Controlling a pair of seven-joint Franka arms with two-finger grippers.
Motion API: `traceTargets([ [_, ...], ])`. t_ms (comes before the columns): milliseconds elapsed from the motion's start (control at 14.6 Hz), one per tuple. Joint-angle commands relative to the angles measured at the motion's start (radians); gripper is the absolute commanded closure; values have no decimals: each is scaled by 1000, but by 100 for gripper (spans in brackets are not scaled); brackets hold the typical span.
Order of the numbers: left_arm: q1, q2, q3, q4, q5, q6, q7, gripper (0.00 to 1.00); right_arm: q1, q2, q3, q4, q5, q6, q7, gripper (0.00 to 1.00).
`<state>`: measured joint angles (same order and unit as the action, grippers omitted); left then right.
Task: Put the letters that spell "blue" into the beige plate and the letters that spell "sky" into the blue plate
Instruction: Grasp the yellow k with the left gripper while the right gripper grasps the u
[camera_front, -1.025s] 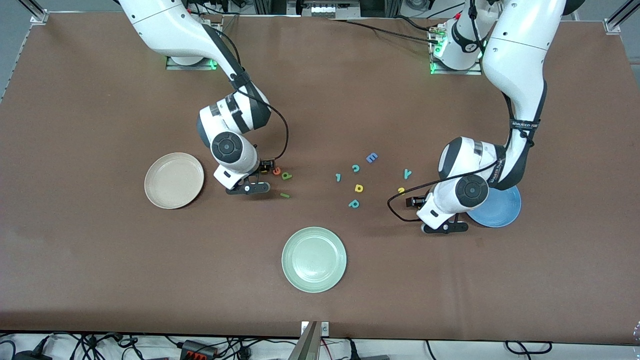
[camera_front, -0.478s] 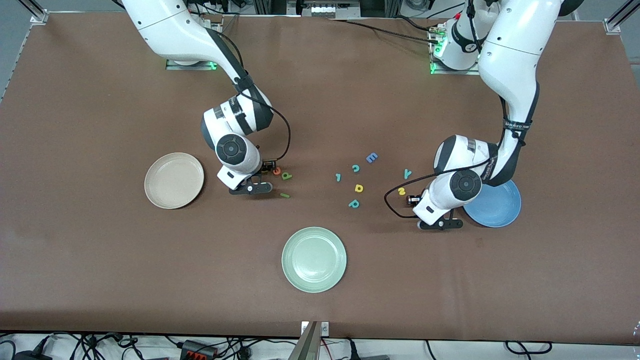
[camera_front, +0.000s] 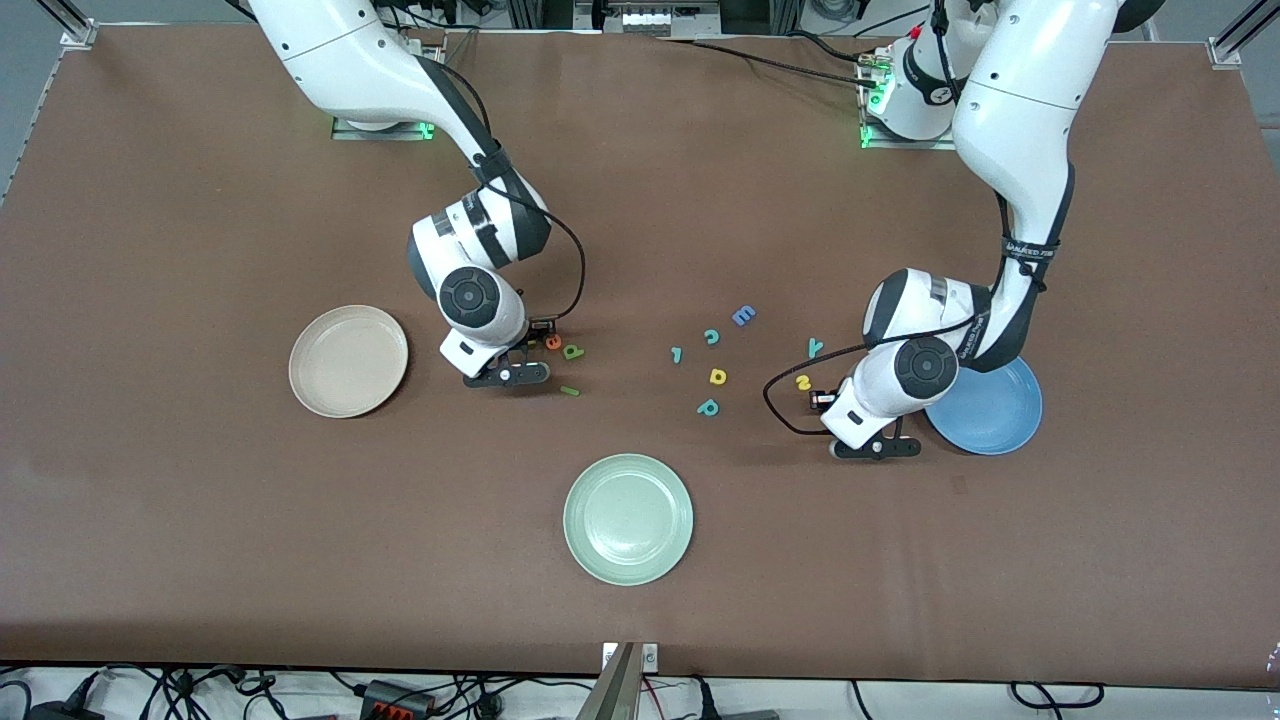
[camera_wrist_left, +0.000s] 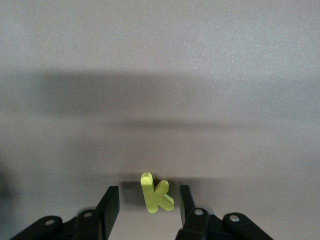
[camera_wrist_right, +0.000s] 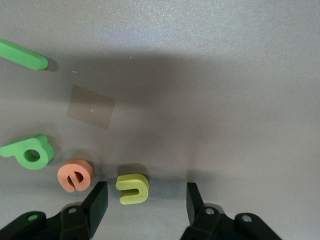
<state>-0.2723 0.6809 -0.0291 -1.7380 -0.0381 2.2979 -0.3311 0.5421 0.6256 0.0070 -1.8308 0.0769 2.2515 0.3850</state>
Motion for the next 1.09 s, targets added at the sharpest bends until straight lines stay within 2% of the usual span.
traceTargets([
  [0,-4,-3,2,-14,12,14,-3,58,9,8,-5,5,6,8,14,41],
  [205,-4,-4,2,-12,12,14,0,76,9,8,-5,7,7,10,14,68],
  [410,-4,-6,2,-11,12,9,0,82,-5,8,-7,10,9,8,14,94],
  [615,7,-17,11,0,12,-24,67,82,-60,-49,-19,13,1,-6,-20,98],
  [888,65,-35,38,102,12,-194,220,82,-223,-118,-44,13,-6,-71,-182,98],
  [1025,116,-35,41,158,12,-271,309,82,-258,-124,-71,10,-14,-133,-254,98],
])
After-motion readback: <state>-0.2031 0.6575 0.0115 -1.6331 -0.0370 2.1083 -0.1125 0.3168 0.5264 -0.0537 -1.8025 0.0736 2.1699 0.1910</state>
